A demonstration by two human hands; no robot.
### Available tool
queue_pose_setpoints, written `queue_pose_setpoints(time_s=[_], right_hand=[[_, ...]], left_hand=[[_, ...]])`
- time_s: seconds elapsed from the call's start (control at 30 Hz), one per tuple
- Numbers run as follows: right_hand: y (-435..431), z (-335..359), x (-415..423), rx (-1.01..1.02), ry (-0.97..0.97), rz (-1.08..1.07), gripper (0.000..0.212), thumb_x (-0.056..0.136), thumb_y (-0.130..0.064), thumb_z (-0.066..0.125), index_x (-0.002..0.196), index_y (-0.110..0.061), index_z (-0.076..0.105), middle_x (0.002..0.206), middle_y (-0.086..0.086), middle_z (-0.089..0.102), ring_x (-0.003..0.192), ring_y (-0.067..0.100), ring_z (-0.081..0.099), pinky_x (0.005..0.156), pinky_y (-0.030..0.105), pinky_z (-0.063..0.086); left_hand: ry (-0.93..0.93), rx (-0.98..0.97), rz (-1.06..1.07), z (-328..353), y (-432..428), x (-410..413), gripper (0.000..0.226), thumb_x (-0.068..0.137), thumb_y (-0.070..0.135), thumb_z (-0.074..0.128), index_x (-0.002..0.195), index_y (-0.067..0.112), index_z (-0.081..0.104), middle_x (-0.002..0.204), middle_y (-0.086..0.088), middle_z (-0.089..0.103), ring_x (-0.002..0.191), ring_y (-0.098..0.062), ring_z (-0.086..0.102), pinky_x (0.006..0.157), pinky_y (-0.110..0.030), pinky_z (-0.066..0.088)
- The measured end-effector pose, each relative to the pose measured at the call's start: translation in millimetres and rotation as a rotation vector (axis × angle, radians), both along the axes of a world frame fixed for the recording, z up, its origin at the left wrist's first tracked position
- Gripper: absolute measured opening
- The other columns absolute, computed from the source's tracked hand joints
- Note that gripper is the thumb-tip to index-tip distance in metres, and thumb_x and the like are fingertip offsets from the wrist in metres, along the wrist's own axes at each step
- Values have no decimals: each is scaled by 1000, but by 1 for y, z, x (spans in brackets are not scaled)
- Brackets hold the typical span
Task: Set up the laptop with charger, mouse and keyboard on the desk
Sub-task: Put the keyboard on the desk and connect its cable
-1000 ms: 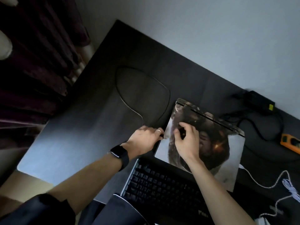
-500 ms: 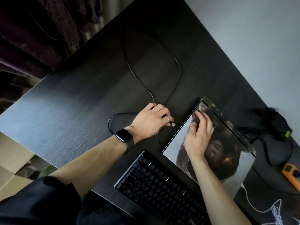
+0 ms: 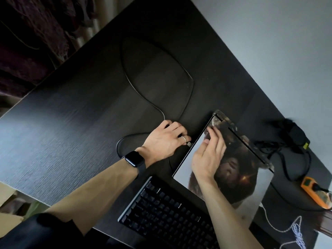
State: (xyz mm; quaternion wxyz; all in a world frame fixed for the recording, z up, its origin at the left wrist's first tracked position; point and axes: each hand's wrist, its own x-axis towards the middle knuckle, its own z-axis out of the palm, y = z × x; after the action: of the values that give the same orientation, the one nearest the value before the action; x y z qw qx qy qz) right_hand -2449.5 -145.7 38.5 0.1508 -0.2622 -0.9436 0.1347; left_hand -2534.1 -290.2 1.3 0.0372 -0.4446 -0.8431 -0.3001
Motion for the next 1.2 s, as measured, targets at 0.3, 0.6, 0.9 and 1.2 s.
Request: queue_pose_setpoints(time_s=[0.3,0.6,0.9,1.2], right_hand=[[2,-2,-1,-1,-20,-25,38,97,-6,45,129,-10,63,138,8,56,123,25,51,99,48,47],[1,-1,-1,14,-19,-30,38,96,-7,44,129,-8,63,138,8,56,123,24,51,102,44,45],[-2,1,-4,22,-19,-40,39,96,-8,42,128,-9,63,137,8,56,123,24,51,100,44,47],[-2,2,-3,46,-28,-41,39,95,-7,43,128,-8,64,138,9,56,125,25,52,102,41,46]], left_hand=[[17,2,-42,0,1,-5,19,93,26,66,111,29,70,108,5,63,105,-19,56,90,-35,41],[20,30,-96,1,6,-10,16,96,28,62,109,28,71,104,5,65,102,-20,59,88,-35,44],[117,-52,-274,9,15,-28,14,86,23,72,100,21,74,96,2,65,94,-22,54,85,-31,35],[-7,-2,-220,11,15,-19,17,87,23,74,102,17,75,92,0,63,92,-22,53,83,-35,43]])
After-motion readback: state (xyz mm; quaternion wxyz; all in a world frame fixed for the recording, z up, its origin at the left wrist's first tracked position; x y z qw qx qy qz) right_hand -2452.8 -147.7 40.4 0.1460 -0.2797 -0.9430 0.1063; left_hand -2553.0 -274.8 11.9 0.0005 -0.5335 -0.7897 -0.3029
